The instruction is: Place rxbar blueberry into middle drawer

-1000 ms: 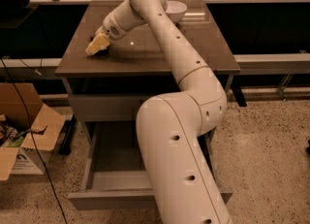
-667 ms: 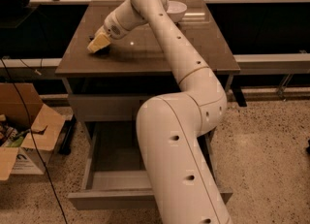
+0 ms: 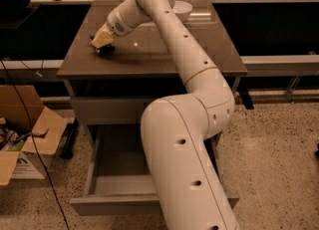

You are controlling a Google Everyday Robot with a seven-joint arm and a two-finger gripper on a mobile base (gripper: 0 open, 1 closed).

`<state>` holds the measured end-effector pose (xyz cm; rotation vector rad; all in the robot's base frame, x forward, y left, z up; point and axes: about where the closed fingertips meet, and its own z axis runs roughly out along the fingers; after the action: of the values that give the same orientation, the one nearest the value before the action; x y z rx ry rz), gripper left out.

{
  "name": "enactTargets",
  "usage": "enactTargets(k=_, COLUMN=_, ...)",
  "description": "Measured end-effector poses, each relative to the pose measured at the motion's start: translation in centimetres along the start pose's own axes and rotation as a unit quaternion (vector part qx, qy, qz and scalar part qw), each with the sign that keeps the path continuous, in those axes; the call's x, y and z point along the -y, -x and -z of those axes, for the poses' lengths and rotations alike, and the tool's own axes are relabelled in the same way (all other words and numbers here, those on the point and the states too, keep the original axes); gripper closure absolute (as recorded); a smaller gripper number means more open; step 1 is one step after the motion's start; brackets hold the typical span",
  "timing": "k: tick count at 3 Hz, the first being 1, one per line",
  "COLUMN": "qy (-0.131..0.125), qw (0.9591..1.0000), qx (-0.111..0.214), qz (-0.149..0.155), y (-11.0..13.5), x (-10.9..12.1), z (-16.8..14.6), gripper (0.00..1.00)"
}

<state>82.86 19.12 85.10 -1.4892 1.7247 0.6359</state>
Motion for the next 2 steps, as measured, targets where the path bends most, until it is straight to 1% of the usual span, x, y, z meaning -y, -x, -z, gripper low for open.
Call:
enactTargets(k=1, qy=0.003, qw=0.9993, qx=0.023, qz=0.029, y=2.5, x=-0.6, z=2.0, gripper=1.00)
enactTargets(k=2, qy=0.004, qw=0.9982, qx=0.031, qz=0.051, y=4.2, x=-1.3, z=4.2, gripper=1.00)
